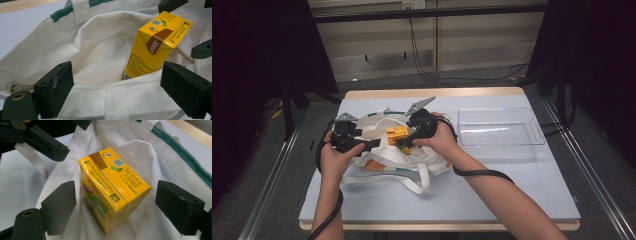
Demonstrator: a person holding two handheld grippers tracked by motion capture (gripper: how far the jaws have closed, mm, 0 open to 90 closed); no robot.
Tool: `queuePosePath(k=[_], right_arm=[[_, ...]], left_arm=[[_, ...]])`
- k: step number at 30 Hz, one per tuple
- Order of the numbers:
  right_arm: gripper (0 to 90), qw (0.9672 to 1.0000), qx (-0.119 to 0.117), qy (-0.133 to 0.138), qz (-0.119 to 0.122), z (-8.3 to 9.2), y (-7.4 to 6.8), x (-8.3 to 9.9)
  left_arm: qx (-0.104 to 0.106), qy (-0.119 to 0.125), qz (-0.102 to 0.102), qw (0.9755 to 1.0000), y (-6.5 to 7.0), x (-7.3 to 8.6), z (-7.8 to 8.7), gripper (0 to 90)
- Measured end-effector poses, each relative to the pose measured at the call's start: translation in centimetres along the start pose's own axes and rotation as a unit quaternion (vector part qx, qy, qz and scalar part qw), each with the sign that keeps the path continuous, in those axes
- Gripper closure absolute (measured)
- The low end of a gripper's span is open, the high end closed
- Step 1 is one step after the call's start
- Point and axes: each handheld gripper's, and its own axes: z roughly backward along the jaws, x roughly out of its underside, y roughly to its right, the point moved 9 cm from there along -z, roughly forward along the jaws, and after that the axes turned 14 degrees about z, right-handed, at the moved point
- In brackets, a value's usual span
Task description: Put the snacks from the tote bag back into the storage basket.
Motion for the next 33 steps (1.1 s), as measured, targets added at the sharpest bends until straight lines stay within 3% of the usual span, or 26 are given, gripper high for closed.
queuePosePath(k=[3, 8, 12, 17, 28, 33], right_arm=[[18.6, 0.9998, -0.004, 0.001, 0.021, -0.1, -0.1, -0.2], [30.4, 0.9992, -0.008, 0.005, 0.038, 0.1, -0.7, -0.4], [40.2, 0.9979, -0.008, -0.026, 0.059, -0.2, -1.2, 0.2], [45.8, 0.9964, -0.003, -0.035, 0.077, 0.1, -1.2, 0.3], [49.0, 0.9952, -0.003, -0.054, 0.081, 1.1, -1.9, 0.5], [44.7, 0.9971, -0.021, -0.039, 0.063, 0.7, -1.9, 0.2]], left_arm=[[0.003, -0.001, -0.002, 1.0, 0.0, 0.0, 0.1, 11.5], [0.003, 0.001, -0.002, 1.0, 0.3, 0.0, 0.0, 11.6], [0.004, 0.003, -0.006, 1.0, 0.6, -0.1, 0.0, 11.7], [0.004, -0.001, -0.003, 1.0, 0.5, 0.0, -0.2, 11.7], [0.007, -0.004, -0.005, 1.0, 0.8, 0.2, -0.5, 11.9], [0.008, -0.006, -0.006, 0.9999, 0.7, 0.3, -0.5, 12.4]])
